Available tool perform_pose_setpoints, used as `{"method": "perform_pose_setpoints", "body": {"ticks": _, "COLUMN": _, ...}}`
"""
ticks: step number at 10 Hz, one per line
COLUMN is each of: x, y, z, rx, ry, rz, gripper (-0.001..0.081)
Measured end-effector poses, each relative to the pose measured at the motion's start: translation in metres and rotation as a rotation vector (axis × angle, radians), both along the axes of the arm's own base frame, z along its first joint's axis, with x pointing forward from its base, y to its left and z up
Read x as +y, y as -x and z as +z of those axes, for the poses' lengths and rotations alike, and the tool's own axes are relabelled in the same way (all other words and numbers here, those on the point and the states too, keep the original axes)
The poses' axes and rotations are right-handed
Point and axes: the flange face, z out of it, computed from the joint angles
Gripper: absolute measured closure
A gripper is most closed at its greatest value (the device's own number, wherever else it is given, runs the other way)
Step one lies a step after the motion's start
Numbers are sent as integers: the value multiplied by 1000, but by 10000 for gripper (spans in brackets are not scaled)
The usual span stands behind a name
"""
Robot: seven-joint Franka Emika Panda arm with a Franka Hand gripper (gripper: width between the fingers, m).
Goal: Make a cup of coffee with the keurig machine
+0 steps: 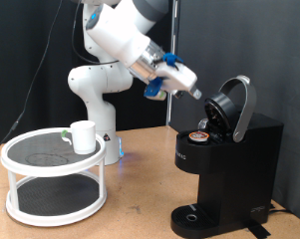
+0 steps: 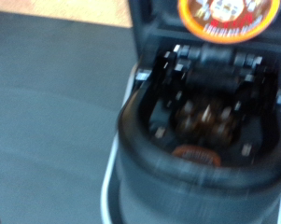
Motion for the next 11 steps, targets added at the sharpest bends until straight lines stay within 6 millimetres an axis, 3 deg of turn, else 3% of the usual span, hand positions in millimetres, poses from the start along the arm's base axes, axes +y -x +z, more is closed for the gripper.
{"method": "perform_pose_setpoints", "body": {"ticks": 3, "x": -3, "y": 0, "z": 43, "rx": -19, "ry": -32, "rz": -13, "gripper": 72}}
{"method": "perform_pose_setpoints", "body": {"ticks": 5, "x": -4, "y": 0, "z": 59, "rx": -22, "ry": -42, "rz": -14, "gripper": 72}}
{"method": "perform_pose_setpoints", "body": {"ticks": 9, "x": -8, "y": 1, "z": 68, "rx": -19, "ry": -41, "rz": -5, "gripper": 72}}
{"method": "perform_pose_setpoints", "body": {"ticks": 11, "x": 3, "y": -3, "z": 71, "rx": -23, "ry": -95, "rz": -12, "gripper": 72}}
